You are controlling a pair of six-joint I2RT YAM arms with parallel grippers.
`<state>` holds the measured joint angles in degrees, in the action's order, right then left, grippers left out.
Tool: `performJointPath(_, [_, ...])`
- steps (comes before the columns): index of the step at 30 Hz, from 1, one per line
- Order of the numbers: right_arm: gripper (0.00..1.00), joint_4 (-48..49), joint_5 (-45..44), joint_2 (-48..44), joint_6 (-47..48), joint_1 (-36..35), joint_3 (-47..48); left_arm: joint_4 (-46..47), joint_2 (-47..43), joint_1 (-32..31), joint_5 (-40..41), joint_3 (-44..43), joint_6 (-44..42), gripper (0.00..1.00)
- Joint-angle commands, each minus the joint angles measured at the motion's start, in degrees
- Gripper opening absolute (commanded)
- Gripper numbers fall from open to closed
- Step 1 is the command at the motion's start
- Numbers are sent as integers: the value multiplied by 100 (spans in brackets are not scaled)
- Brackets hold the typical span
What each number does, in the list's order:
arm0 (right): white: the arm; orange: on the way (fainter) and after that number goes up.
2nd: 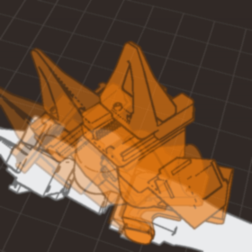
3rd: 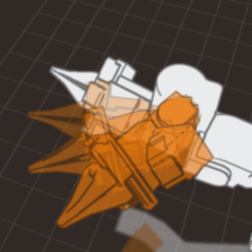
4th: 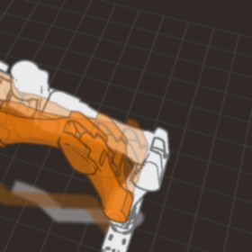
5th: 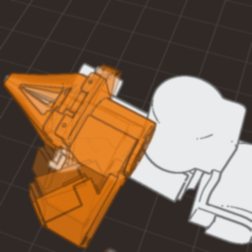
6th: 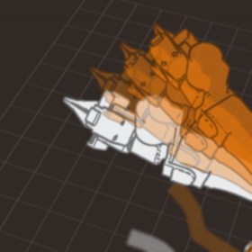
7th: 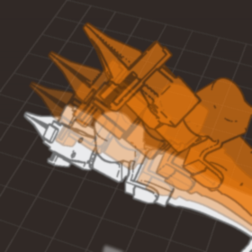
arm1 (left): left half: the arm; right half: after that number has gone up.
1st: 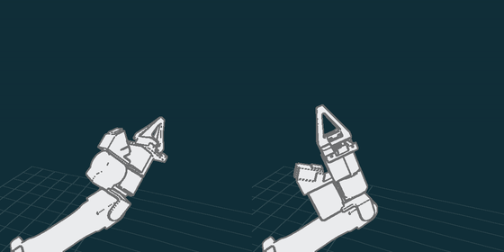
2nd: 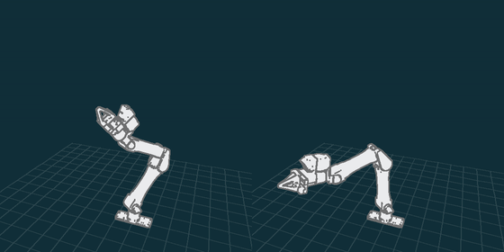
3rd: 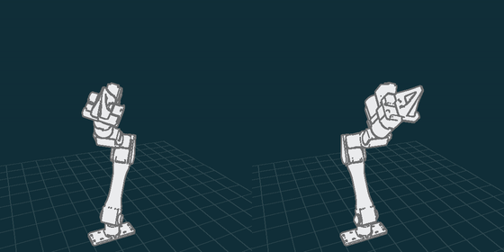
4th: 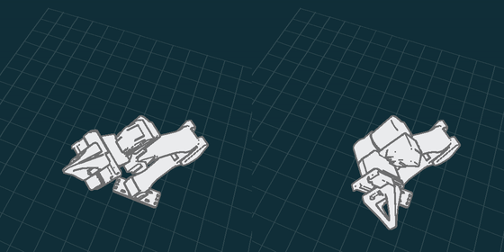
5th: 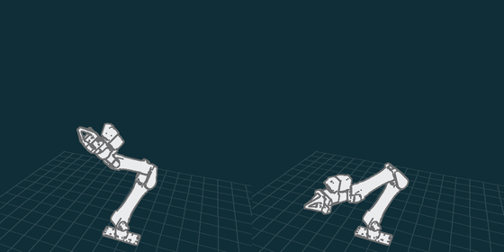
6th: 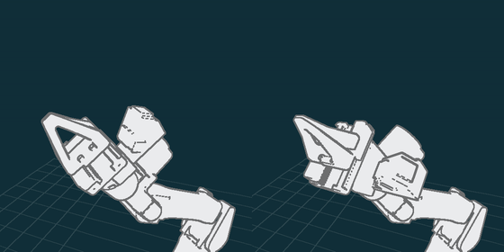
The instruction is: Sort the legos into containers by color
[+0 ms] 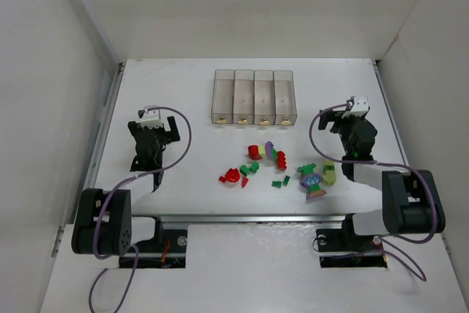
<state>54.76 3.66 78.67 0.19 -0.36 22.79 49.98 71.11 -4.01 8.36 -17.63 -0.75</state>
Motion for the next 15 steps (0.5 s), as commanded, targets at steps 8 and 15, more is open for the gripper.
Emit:
performJointPath(8, [100,-2538,100,-983,584,36,1824,-590,-8,14,-2181,-618,-1416,100])
performJointPath(15, [100,-6297,-2516,-1672,2000,-1061,4038,-1900,-28,-829,-935,-2205,-3182,100])
